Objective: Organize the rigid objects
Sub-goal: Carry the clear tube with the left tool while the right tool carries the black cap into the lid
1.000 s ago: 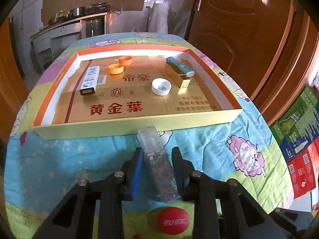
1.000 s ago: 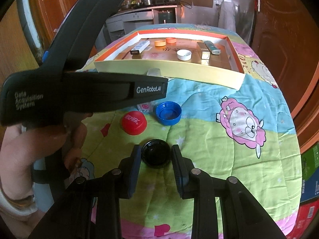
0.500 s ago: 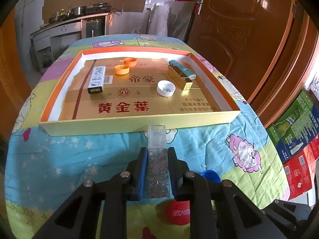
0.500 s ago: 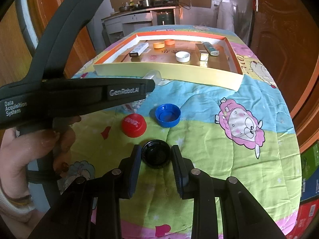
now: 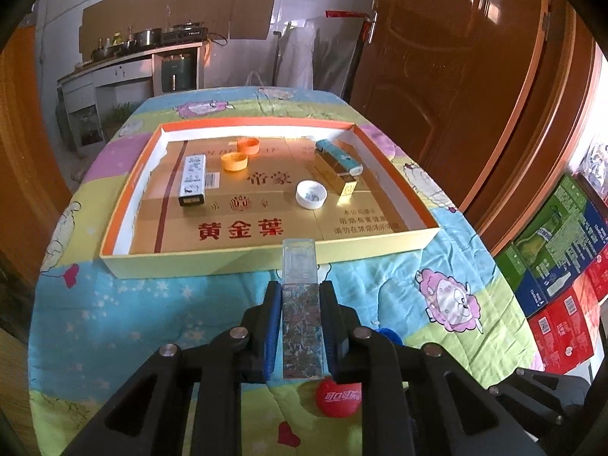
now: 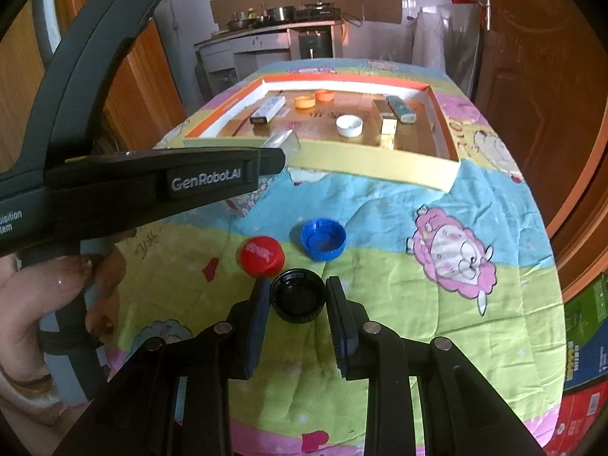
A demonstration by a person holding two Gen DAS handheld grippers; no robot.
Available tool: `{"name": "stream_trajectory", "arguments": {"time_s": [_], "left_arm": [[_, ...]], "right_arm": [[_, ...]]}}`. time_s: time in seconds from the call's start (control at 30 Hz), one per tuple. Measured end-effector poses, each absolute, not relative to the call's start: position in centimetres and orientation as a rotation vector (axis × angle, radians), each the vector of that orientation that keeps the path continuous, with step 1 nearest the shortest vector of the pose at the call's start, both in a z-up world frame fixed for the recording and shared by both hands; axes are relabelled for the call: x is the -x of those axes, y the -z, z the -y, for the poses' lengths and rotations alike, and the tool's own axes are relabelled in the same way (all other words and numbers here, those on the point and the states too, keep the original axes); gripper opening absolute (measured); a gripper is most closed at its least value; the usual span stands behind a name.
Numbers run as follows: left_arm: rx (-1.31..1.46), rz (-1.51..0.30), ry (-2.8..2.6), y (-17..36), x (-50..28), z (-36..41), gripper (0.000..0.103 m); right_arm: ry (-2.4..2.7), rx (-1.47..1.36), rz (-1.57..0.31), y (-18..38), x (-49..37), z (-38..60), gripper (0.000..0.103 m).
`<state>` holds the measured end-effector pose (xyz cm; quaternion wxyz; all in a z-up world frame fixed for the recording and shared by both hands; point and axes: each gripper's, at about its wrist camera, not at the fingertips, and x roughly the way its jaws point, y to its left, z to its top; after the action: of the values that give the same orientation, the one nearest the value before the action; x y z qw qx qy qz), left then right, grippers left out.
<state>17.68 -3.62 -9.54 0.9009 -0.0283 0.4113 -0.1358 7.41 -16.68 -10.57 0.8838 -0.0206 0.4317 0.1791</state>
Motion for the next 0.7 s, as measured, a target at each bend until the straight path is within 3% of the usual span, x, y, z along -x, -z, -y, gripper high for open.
{"name": "stream_trajectory", "arguments": {"time_s": [0.7], "left_arm": [[0.104,-0.805,0.242,7.5,-17.7,0.9,0.02]], "right_arm": [[-0.382,0.049,-0.829,7.5,-8.8,15.9,0.03]]}}
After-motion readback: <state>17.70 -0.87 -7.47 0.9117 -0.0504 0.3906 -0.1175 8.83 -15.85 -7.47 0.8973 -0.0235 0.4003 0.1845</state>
